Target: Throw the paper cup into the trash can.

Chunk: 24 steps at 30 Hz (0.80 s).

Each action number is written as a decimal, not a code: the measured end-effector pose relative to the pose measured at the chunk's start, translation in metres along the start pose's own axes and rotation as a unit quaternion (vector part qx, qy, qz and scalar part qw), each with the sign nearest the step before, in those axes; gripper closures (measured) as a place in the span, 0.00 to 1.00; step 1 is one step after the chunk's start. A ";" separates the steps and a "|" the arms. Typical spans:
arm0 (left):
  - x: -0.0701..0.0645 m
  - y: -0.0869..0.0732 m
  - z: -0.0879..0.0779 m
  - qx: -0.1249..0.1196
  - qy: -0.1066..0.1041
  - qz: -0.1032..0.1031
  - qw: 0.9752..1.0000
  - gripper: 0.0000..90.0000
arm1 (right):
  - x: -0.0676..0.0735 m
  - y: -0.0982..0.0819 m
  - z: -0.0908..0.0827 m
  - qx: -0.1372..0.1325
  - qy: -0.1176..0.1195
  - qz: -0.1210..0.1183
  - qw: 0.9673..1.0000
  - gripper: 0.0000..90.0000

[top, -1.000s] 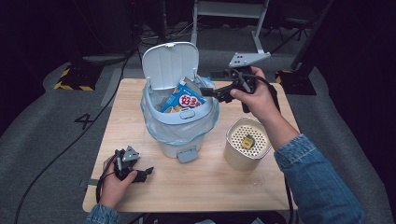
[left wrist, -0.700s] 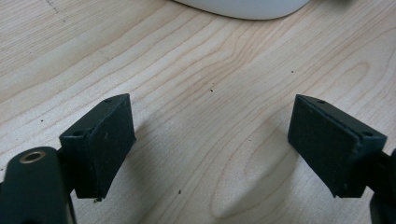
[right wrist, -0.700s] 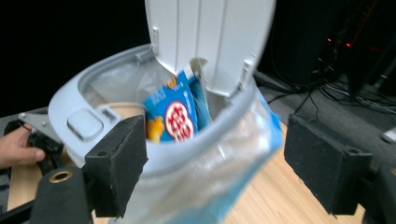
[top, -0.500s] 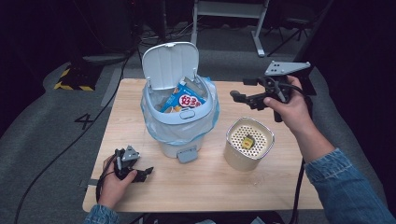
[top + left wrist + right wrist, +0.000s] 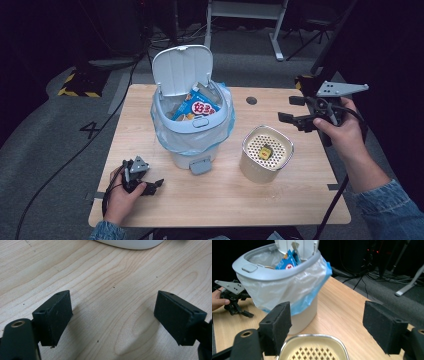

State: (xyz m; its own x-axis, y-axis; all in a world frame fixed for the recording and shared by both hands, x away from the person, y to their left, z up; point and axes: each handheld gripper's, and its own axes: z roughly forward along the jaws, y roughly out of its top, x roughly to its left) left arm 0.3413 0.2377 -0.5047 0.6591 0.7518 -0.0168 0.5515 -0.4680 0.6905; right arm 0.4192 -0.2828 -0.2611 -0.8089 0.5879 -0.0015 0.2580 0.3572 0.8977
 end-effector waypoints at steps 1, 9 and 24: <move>0.000 0.000 0.000 0.000 0.000 0.000 1.000 0.17 | -0.001 -0.004 -0.003 0.000 -0.004 0.003 1.000 0.26; 0.000 0.000 0.000 0.000 0.000 0.000 1.000 0.17 | -0.008 -0.037 -0.025 0.016 -0.032 0.011 0.999 0.30; 0.000 0.000 0.000 0.000 0.000 0.000 1.000 0.17 | -0.007 -0.113 -0.041 0.070 -0.095 0.038 0.992 0.32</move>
State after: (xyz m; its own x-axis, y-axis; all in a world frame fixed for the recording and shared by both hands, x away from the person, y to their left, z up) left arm 0.3413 0.2377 -0.5046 0.6587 0.7522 -0.0172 0.5519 -0.4675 0.6905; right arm 0.3742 -0.3569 -0.3443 -0.6735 0.7386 -0.0306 0.3961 0.3955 0.8287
